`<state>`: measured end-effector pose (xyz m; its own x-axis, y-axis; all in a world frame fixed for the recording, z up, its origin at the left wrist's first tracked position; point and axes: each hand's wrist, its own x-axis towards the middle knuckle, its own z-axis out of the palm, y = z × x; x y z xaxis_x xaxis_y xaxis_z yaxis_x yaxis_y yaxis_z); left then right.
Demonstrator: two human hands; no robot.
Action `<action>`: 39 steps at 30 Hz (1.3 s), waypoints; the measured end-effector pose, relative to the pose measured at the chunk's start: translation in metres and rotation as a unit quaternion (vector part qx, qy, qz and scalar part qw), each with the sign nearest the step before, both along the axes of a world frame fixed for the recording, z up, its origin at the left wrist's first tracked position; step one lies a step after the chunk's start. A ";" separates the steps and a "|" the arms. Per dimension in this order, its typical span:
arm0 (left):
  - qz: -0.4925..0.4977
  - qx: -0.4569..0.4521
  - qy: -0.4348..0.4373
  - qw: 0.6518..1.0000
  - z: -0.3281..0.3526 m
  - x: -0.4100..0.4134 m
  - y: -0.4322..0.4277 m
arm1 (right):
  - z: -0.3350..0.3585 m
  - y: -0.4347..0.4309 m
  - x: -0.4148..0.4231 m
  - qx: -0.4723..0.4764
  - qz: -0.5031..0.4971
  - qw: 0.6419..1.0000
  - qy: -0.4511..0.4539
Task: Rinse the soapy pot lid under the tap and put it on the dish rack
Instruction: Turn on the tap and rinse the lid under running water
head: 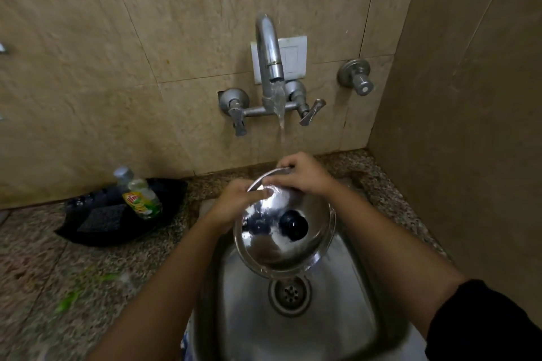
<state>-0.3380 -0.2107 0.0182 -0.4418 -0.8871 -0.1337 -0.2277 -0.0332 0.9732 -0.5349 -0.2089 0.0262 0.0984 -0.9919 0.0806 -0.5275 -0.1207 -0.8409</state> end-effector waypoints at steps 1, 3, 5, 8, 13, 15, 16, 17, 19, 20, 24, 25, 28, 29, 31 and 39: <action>0.031 0.002 0.015 0.999 -0.001 -0.002 0.003 | -0.001 0.000 -0.004 0.000 -0.011 0.999 -0.034; 0.100 0.015 0.061 0.993 -0.004 -0.002 0.008 | -0.011 0.000 -0.016 -0.012 -0.077 0.991 -0.104; 0.115 0.051 0.088 0.988 -0.008 0.000 0.011 | -0.020 0.003 -0.022 -0.029 -0.152 0.982 -0.109; 0.099 0.072 0.077 0.989 -0.005 -0.003 0.011 | -0.015 0.009 -0.011 -0.064 -0.184 0.979 0.054; 0.172 0.026 0.092 0.980 -0.005 -0.012 0.009 | -0.005 0.006 0.002 -0.201 -0.146 0.942 0.224; 0.203 0.033 0.118 0.971 -0.007 -0.014 0.014 | -0.011 0.005 -0.008 -0.213 -0.091 0.942 0.242; 0.218 0.043 0.139 0.965 -0.009 -0.014 0.016 | -0.014 0.008 -0.014 -0.229 -0.049 0.935 0.266; 0.234 0.059 0.155 0.958 -0.012 -0.014 0.018 | -0.019 0.015 -0.018 -0.242 -0.008 0.925 0.293; 0.271 0.088 0.178 0.942 -0.020 -0.012 0.019 | -0.033 0.037 -0.018 -0.237 0.018 0.919 0.314; 0.286 0.102 0.186 0.934 -0.021 -0.012 0.020 | -0.043 0.049 -0.017 -0.229 0.004 0.923 0.308; 0.340 0.114 0.190 0.914 -0.025 -0.017 0.020 | -0.096 0.102 -0.003 -0.226 -0.043 0.934 0.275; 0.345 0.117 0.193 0.911 -0.025 -0.018 0.018 | -0.102 0.110 0.004 -0.245 -0.012 0.927 0.283; 0.326 0.107 0.186 0.921 -0.032 -0.028 0.018 | -0.094 0.105 0.038 -0.286 0.079 0.905 0.305; 0.314 0.102 0.179 0.927 -0.034 -0.033 0.021 | -0.083 0.096 0.051 -0.282 0.054 0.912 0.293; 0.304 0.092 0.184 0.930 -0.035 -0.041 0.029 | -0.060 0.074 0.069 -0.234 -0.044 0.941 0.240; 0.358 0.035 0.154 0.920 -0.017 -0.033 0.021 | -0.088 0.099 0.007 -0.292 0.051 0.902 0.314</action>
